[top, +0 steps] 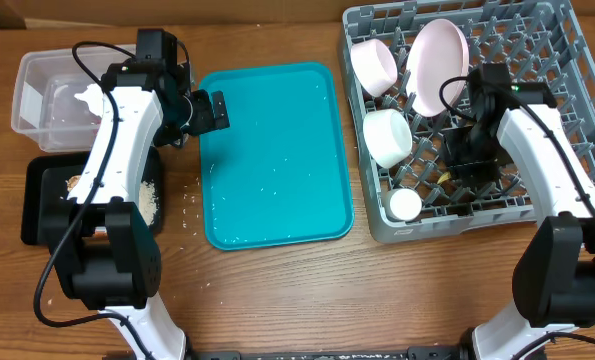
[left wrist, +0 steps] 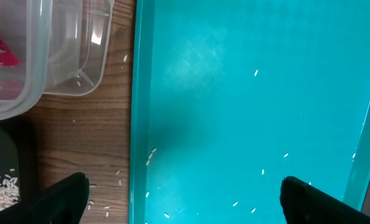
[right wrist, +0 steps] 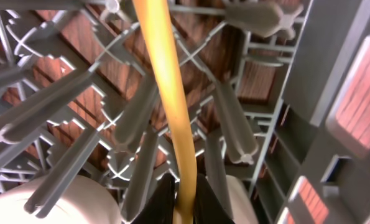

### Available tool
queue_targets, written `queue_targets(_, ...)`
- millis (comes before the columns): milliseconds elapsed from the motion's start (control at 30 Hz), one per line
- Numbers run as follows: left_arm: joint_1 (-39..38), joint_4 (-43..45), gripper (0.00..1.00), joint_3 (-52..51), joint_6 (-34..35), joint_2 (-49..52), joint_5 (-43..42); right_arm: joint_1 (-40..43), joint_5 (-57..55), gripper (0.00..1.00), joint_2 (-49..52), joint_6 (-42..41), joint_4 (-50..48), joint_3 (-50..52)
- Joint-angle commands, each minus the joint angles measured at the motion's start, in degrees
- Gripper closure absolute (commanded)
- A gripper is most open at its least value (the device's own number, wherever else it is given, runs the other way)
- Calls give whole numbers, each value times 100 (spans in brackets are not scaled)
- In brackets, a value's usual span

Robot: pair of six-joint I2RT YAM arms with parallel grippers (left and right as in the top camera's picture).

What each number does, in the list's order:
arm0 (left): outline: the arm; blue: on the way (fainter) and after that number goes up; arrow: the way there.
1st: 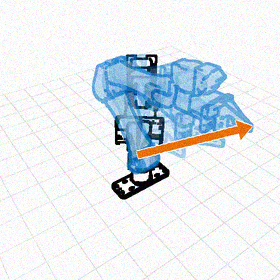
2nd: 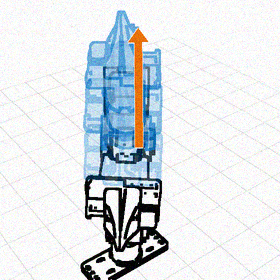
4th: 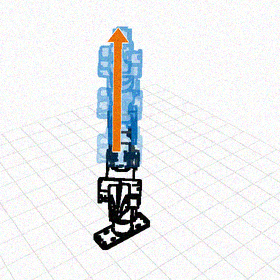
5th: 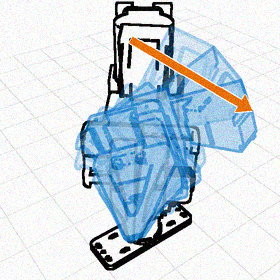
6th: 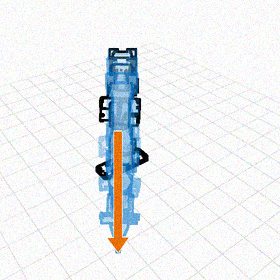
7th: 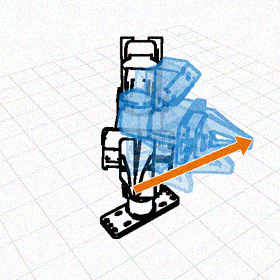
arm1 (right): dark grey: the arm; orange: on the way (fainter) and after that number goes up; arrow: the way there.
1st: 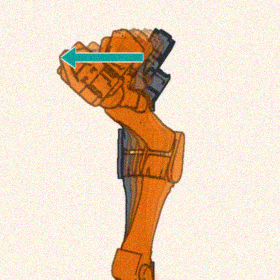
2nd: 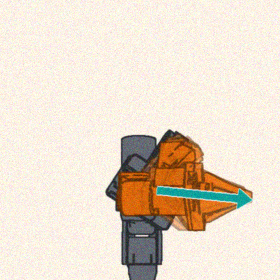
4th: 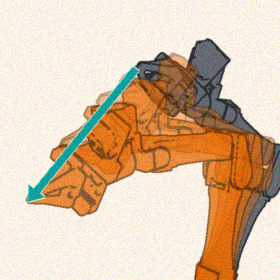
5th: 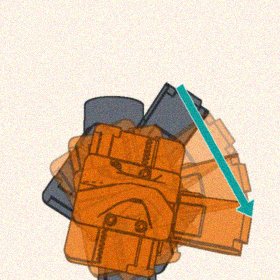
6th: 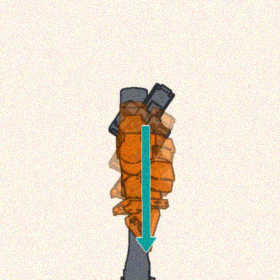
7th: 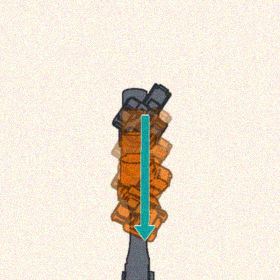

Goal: Sort waste into correct bins and load items into the dishwasher
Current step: 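Lay the yellow spoon in the rack and release it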

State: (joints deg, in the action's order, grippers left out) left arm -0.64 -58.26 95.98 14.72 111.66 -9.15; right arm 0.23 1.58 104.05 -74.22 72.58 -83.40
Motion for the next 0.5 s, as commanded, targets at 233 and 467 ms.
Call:
queue_targets(233,24,2,0,50,72,-39,37,-28,85,43,-170,459,-70,-190)
queue_targets(467,24,2,0,50,72,-39,37,-28,96,10,-1471,3427,-33,-999)
